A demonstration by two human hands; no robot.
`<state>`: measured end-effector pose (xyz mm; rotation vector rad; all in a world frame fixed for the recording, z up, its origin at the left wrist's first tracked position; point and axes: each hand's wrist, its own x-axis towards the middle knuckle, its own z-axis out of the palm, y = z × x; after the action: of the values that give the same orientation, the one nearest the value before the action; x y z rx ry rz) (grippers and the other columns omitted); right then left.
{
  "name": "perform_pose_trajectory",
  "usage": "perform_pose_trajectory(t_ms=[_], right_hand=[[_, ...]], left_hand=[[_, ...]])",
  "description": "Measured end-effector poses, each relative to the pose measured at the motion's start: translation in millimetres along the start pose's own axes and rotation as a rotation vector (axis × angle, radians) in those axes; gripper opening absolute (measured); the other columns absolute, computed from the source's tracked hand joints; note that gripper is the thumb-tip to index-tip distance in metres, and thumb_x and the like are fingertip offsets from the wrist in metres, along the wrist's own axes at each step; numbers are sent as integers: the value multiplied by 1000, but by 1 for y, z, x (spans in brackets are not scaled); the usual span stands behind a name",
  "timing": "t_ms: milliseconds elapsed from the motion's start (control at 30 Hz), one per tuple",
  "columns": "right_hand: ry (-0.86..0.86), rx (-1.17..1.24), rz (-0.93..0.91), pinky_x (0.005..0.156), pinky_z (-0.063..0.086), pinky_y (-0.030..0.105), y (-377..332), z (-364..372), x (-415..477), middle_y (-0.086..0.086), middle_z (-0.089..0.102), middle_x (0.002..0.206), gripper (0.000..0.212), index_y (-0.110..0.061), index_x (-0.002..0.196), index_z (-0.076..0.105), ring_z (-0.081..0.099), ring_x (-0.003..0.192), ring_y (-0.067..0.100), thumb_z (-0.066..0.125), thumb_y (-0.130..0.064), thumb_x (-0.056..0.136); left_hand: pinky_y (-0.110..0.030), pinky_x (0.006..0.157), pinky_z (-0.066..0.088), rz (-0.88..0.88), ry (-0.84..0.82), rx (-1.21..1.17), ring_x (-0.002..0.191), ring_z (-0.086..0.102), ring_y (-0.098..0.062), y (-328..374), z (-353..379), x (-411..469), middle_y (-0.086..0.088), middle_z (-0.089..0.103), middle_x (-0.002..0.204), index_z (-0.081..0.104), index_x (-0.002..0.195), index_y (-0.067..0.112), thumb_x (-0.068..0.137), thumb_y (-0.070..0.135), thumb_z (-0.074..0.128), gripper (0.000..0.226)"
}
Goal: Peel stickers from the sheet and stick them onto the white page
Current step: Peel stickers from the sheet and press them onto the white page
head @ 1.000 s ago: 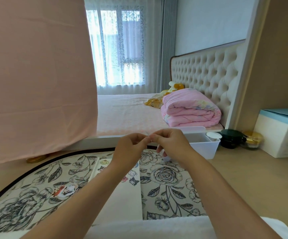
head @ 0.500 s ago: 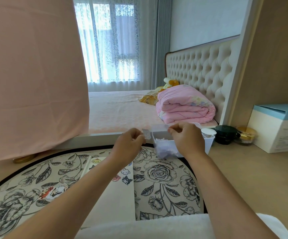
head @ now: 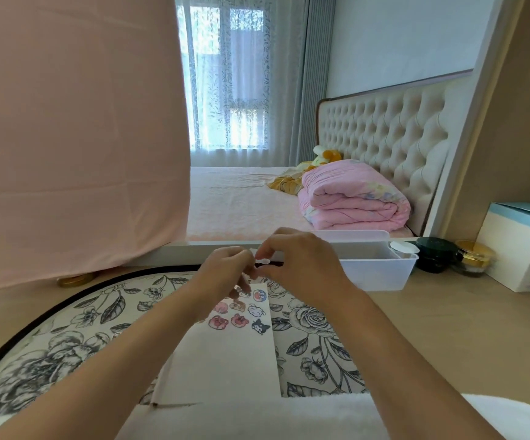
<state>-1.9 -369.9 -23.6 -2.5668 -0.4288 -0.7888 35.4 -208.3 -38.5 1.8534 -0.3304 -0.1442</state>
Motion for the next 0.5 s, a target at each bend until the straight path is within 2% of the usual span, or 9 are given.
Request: perform_pose_trajectory(t_ms=[167, 300, 433, 500], right_hand=[[32, -82, -143, 64, 56, 31, -17, 15, -2, -12, 71, 89, 5, -32, 89, 78, 67, 72, 11, 75, -36, 87], [108, -140, -199, 57, 52, 26, -30, 26, -5, -14, 72, 85, 7, -32, 85, 76, 69, 67, 12, 77, -39, 84], [197, -173, -242, 54, 47, 21, -43, 34, -4, -12, 73, 80, 11, -29, 84, 75, 68, 61, 12, 78, -40, 82], [225, -188, -296, 52, 51, 22, -49, 39, -3, -10, 74, 77, 10, -26, 84, 78, 68, 59, 14, 75, -36, 84]], left_hand=[[-26, 52, 43, -28, -45, -25, 62, 58, -17, -3, -24, -14, 0, 64, 73, 64, 80, 12, 95, 14, 50, 21], [-25, 50, 42, -86, -62, -78, 62, 59, -19, -10, -38, -24, 0, 64, 73, 67, 82, 10, 95, 17, 53, 20], [-28, 53, 43, -114, -48, -158, 59, 57, -19, -17, -53, -34, 0, 62, 72, 67, 81, 11, 94, 17, 55, 19], [-27, 52, 43, -141, -62, -195, 58, 56, -18, -19, -58, -40, -1, 61, 74, 67, 86, 10, 96, 19, 54, 18]])
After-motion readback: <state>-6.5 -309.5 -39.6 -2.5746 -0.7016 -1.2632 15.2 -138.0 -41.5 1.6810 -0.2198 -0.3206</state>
